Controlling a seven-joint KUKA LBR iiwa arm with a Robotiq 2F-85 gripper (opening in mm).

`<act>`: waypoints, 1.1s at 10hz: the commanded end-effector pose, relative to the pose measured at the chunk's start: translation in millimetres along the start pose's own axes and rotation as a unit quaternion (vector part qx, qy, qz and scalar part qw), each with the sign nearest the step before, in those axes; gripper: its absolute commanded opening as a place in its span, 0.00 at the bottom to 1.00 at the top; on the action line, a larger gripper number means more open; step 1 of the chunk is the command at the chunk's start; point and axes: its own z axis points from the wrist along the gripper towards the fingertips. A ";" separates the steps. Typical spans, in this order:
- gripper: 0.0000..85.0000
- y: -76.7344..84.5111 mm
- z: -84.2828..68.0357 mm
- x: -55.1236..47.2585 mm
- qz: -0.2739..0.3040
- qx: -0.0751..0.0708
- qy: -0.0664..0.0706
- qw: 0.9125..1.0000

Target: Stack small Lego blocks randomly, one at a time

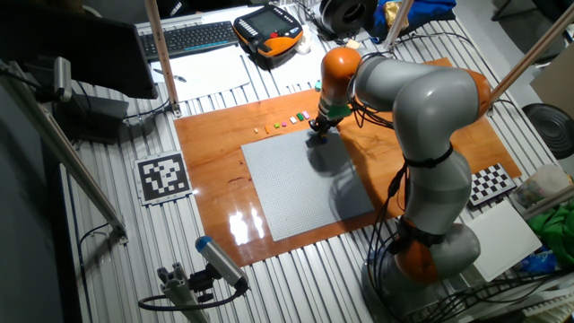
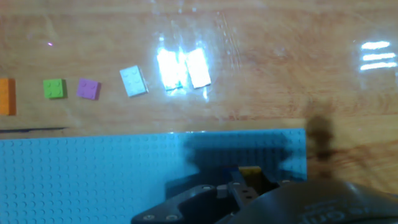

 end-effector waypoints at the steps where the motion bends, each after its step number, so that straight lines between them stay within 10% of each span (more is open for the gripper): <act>1: 0.00 -0.6 -0.5 1.1 0.000 0.000 0.001 1.000; 9: 0.00 3.4 -0.8 -1.0 0.030 -0.015 -0.005 0.999; 11: 0.20 4.1 -3.9 -2.9 0.036 -0.015 -0.006 0.999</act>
